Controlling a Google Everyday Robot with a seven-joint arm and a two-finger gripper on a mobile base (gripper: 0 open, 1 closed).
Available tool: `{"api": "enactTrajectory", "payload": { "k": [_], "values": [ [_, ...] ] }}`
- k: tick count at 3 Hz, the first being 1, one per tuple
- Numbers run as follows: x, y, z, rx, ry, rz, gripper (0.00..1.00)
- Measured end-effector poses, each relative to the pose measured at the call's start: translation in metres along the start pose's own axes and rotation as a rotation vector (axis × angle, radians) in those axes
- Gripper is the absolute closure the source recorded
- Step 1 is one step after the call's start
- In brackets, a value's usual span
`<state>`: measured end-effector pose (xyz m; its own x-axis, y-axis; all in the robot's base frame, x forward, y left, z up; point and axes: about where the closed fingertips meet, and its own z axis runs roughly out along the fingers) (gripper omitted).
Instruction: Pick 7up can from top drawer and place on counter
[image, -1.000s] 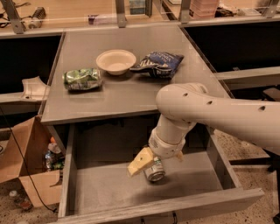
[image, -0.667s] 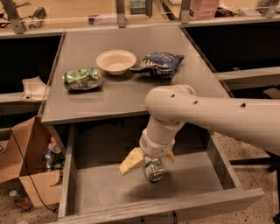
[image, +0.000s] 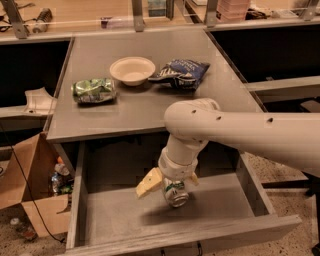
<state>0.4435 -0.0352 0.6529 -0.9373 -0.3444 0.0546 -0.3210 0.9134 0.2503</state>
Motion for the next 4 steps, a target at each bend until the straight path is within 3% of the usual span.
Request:
{"api": "enactTrajectory", "payload": {
  "k": [1, 2, 3, 4],
  "values": [
    [-0.015, -0.011, 0.006, 0.021, -0.026, 0.079, 0.00],
    [-0.015, -0.021, 0.021, 0.009, -0.007, 0.118, 0.00],
    [-0.015, -0.021, 0.021, 0.009, -0.007, 0.118, 0.00],
    [-0.015, -0.021, 0.021, 0.009, -0.007, 0.118, 0.27]
  ]
}}
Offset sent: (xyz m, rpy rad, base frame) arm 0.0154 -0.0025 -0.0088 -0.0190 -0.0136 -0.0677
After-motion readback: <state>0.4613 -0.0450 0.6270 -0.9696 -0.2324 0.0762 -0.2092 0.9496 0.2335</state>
